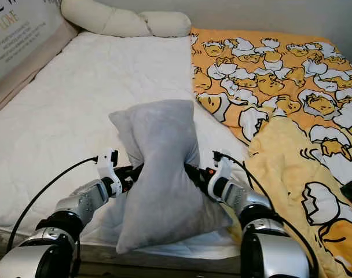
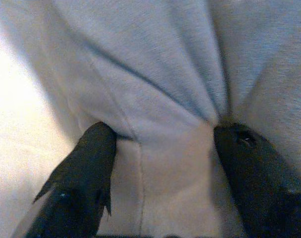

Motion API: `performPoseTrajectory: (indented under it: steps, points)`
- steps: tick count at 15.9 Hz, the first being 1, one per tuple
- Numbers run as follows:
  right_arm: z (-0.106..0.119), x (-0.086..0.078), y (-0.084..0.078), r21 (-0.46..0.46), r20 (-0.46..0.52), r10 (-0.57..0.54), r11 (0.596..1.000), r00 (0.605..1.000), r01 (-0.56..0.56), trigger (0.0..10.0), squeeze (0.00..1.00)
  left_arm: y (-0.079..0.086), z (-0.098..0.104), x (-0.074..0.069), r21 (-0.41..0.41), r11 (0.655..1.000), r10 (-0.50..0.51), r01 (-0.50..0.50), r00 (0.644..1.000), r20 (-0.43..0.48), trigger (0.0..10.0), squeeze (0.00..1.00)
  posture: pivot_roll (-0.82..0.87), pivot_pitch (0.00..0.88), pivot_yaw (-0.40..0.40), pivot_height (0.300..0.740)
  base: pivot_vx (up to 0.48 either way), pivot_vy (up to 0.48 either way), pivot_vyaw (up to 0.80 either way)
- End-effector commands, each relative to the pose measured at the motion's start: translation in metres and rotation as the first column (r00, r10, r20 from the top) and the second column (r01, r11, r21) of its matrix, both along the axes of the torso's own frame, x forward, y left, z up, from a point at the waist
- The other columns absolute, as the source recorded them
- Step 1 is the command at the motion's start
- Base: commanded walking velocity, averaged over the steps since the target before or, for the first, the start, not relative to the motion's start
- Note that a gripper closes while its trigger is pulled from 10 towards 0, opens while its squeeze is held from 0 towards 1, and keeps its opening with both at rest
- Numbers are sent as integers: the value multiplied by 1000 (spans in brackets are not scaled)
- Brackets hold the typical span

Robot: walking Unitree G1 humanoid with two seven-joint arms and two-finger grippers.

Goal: Clean up the room

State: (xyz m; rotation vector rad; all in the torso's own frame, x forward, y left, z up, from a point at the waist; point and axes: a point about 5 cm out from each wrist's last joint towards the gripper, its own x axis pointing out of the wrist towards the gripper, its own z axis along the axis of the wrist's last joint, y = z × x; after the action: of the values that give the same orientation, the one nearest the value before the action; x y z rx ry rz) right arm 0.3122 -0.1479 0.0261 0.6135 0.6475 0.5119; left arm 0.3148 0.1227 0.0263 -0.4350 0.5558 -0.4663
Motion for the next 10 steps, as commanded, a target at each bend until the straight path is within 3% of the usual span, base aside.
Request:
performPoseTrajectory:
  steps: [1,10]
  points:
    - [-5,-4,17,1,-16,43,999,999,-43,0,0,-16,-5,-4,82,993,-84,84,996,-3,0,0,-82,0,12,740,0,0,0]
    - [-2,-1,23,-3,44,52,999,998,-52,0,0,-17,-5,-4,90,993,-84,82,996,17,0,0,-80,0,-11,740,0,0,0]
